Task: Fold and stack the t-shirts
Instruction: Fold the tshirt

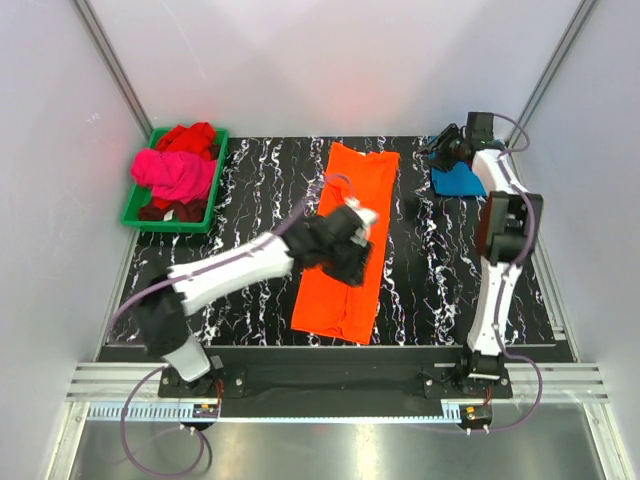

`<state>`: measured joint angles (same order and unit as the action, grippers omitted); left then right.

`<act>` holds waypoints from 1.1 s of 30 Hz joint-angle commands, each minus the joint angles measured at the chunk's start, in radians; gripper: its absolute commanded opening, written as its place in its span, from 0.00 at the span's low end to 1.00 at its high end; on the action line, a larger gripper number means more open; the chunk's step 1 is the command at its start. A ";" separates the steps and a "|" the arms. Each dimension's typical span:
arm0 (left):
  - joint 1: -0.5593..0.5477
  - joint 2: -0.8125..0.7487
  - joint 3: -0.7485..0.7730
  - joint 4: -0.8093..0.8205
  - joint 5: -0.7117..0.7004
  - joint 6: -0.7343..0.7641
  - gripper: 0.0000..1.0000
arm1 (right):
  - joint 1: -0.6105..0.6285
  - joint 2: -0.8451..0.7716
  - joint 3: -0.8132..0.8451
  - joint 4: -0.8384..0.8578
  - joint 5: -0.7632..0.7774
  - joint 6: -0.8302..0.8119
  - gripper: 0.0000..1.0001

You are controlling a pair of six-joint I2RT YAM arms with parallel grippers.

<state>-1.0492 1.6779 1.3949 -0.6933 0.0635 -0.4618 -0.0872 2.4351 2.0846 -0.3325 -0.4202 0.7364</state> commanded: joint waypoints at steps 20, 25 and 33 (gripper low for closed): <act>0.390 -0.242 -0.577 0.080 0.153 -0.118 0.55 | 0.552 -1.211 -1.299 -0.300 0.095 0.115 0.59; 0.390 -0.179 -0.623 0.139 0.209 -0.150 0.55 | 0.632 -1.225 -1.409 -0.240 0.089 0.162 0.60; 0.387 -0.204 -0.654 0.150 0.229 -0.179 0.55 | 0.649 -1.236 -1.514 -0.113 0.048 0.211 0.59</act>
<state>-0.6640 1.4921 0.7673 -0.5884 0.2569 -0.6220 0.5484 1.2102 0.5987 -0.5369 -0.3374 0.9024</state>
